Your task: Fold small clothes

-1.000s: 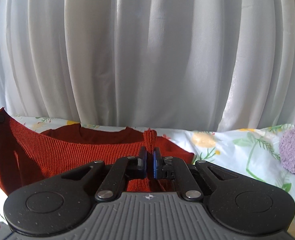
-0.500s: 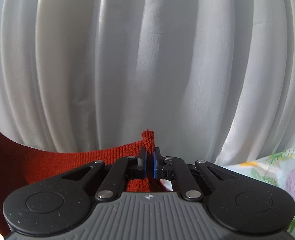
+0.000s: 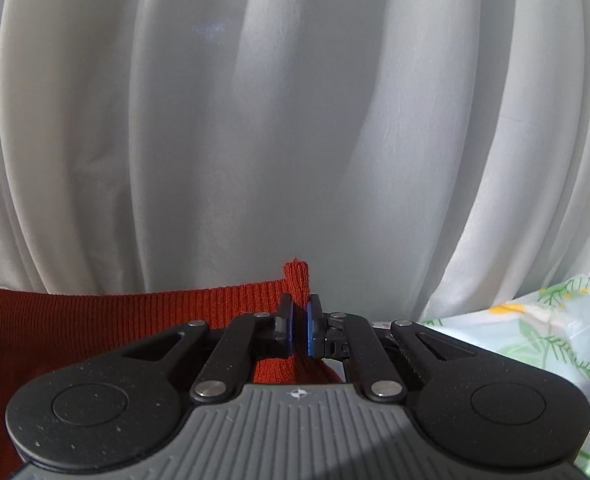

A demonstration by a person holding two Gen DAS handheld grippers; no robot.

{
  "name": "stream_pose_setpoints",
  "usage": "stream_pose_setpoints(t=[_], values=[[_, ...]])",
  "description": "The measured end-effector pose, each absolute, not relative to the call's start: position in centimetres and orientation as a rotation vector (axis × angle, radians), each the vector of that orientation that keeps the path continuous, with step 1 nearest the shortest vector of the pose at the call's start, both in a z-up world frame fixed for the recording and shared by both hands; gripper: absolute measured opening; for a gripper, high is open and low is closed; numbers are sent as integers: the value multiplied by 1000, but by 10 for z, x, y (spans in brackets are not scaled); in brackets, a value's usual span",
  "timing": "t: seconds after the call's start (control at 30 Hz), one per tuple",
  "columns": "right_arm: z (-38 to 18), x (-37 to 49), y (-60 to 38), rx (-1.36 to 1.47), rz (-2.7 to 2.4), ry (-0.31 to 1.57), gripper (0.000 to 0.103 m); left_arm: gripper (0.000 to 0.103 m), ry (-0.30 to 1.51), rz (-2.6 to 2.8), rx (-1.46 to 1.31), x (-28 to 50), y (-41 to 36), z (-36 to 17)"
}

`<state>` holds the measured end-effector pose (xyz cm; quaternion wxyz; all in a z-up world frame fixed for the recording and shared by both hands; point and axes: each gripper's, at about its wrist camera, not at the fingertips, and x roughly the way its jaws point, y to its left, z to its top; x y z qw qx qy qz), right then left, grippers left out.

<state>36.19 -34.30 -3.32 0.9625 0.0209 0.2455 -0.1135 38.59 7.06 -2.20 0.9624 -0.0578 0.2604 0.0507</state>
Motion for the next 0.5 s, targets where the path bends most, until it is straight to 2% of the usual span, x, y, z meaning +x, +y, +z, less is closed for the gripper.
stream_pose_setpoints(t=[0.1,0.2,0.23,0.27,0.33,0.4,0.5], values=[[-36,348,-349,174,-294,481,18,50,535,20,-168,371,61,-32],[-51,343,-335,378,-87,497,21,57,587,-145,-176,369,26,-53],[-59,344,-326,443,10,524,27,59,595,-176,-161,369,13,-59],[-69,349,-315,520,106,562,28,61,597,-188,-147,371,1,-65],[-91,362,-296,693,297,629,28,78,588,-201,-116,379,-18,-74],[-108,373,-283,761,368,662,29,76,579,-172,-94,389,-26,-80],[-110,382,-294,721,322,621,28,82,594,-139,-70,404,-24,-89]])
